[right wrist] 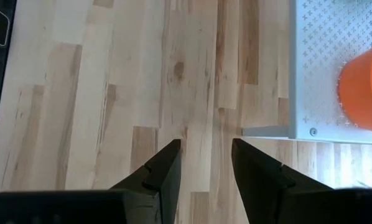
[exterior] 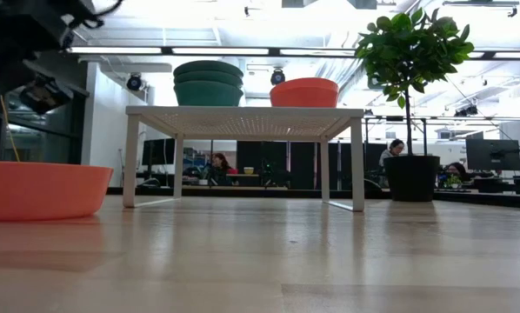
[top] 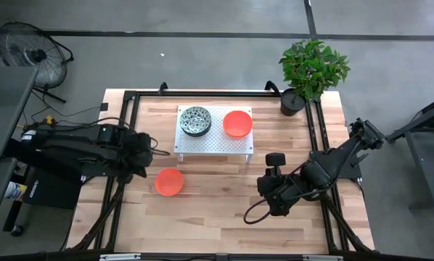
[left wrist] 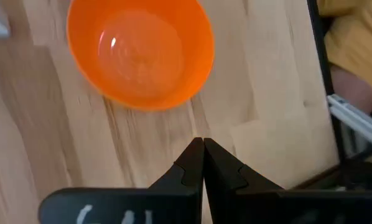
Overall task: Pick & Place Mini bowls
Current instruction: Stack the orange bowl on top of the orange bowl on the shelf
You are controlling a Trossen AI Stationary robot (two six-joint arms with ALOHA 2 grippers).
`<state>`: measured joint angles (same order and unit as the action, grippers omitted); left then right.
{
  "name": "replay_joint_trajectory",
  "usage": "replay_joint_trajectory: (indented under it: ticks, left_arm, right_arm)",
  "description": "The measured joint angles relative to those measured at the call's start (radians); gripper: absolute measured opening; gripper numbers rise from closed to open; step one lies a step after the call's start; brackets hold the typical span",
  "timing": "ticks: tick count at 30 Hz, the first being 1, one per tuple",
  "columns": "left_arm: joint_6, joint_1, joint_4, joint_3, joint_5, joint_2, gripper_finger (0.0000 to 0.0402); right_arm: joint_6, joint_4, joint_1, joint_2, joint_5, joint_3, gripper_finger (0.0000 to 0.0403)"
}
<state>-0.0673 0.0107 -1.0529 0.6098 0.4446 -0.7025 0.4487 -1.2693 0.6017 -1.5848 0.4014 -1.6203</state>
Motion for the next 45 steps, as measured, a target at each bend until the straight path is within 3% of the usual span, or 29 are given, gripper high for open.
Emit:
replay_joint_trajectory:
  ticks: [6, 11, 24, 33, 40, 45]
  left_arm:
    - [0.080, 0.175, 0.113, 0.000, -0.113, 0.000, 0.0001]
    - [0.182, 0.364, 0.133, 0.000, -0.294, -0.008, 0.0001]
    - [0.330, 0.824, 0.296, 0.001, -0.644, -0.191, 0.0001]
    - [0.265, 0.860, 0.306, 0.002, -0.679, -0.295, 0.0001]
    - [0.134, 0.860, 0.350, 0.002, -0.750, -0.297, 0.0001]
    - [0.033, 0.860, 0.389, 0.002, -0.806, -0.297, 0.0039]
  right_arm:
    - [-0.003, -0.008, 0.000, 0.000, 0.000, 0.000, 0.0130]
    - [-0.002, -0.014, 0.000, 0.000, 0.000, 0.000, 0.0130]
    - [0.017, -0.039, 0.000, 0.000, -0.021, 0.000, 0.0130]
    - [0.019, -0.044, 0.000, 0.000, -0.028, 0.000, 0.0130]
    - [0.018, -0.045, 0.000, 0.000, -0.030, 0.000, 0.0130]
    - [0.021, -0.046, 0.000, 0.000, -0.030, 0.000, 0.0130]
